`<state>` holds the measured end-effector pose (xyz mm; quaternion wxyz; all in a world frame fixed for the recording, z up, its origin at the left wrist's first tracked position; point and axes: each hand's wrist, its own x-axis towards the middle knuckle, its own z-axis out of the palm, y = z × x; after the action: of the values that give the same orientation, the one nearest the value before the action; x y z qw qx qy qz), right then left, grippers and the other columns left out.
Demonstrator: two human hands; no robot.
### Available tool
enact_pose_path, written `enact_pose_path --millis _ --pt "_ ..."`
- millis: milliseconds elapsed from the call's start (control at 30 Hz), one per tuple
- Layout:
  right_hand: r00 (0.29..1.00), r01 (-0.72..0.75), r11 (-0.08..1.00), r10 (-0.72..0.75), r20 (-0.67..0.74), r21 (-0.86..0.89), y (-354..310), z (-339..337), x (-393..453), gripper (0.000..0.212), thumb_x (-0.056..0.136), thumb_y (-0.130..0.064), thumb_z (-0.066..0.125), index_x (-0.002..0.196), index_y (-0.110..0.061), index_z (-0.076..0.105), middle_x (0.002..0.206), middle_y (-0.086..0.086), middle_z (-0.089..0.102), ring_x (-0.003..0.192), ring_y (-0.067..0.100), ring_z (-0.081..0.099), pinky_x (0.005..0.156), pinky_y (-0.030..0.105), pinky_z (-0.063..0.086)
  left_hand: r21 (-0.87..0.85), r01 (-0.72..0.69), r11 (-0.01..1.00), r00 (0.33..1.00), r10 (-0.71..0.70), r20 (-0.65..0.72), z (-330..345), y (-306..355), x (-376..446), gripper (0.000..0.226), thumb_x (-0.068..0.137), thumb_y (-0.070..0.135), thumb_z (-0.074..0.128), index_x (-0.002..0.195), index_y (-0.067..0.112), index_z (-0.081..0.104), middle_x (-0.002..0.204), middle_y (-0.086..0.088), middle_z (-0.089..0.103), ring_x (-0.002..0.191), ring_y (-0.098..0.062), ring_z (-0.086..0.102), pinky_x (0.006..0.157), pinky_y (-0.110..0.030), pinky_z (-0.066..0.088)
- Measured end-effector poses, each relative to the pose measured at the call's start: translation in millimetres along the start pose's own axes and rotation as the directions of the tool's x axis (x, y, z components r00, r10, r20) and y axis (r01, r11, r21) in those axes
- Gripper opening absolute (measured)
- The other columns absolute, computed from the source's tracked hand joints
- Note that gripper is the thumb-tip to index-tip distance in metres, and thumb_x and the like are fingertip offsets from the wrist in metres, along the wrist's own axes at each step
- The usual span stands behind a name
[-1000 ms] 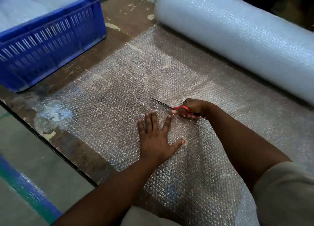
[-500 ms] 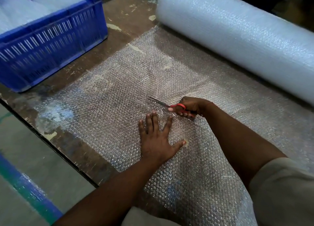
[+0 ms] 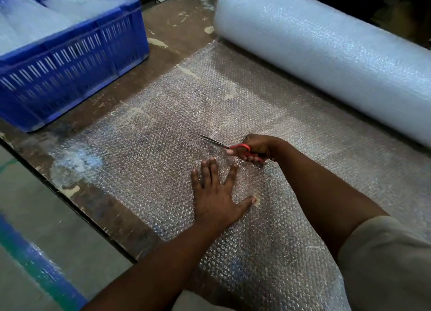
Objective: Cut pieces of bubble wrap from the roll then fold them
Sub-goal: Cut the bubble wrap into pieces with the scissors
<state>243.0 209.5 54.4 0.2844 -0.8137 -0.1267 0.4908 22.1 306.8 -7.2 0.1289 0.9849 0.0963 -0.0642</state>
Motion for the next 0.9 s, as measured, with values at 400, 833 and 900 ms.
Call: enact_pose_path --millis 400,833,900 --pt "0.999 -0.031 0.999 0.031 0.01 0.018 -5.5 -0.6 8.6 0.061 0.056 -0.07 0.096 0.063 -0.018 0.065 0.057 0.004 0.055 0.044 0.015 0.043 0.049 0.023 0.037 0.007 0.0 1.0 1.0 0.0 0.006 0.1 -0.3 1.3 0.108 0.081 0.103 0.003 0.168 0.042 -0.014 0.169 -0.028 -0.03 0.157 -0.047 -0.031 0.122 -0.071 -0.013" --pt "1.0 0.005 1.0 -0.005 -0.005 0.016 -23.1 3.5 12.1 0.05 0.079 -0.051 0.09 0.061 -0.016 0.06 0.049 0.001 0.052 0.037 0.011 0.042 0.042 0.02 0.037 -0.001 0.012 1.0 1.0 -0.012 0.012 -2.4 1.2 1.7 0.108 0.081 0.103 0.004 0.168 0.043 -0.013 0.171 -0.027 -0.027 0.157 -0.046 -0.031 0.122 -0.07 -0.013" --pt "1.0 -0.002 1.0 0.002 -0.017 0.01 -23.6 4.7 14.8 0.051 0.076 -0.053 0.091 0.059 -0.017 0.06 0.05 0.001 0.052 0.038 0.012 0.041 0.043 0.021 0.036 0.005 0.011 1.0 1.0 -0.011 0.017 -3.2 1.3 1.6 0.108 0.081 0.103 0.004 0.168 0.042 -0.013 0.171 -0.027 -0.027 0.157 -0.046 -0.031 0.122 -0.07 -0.014"
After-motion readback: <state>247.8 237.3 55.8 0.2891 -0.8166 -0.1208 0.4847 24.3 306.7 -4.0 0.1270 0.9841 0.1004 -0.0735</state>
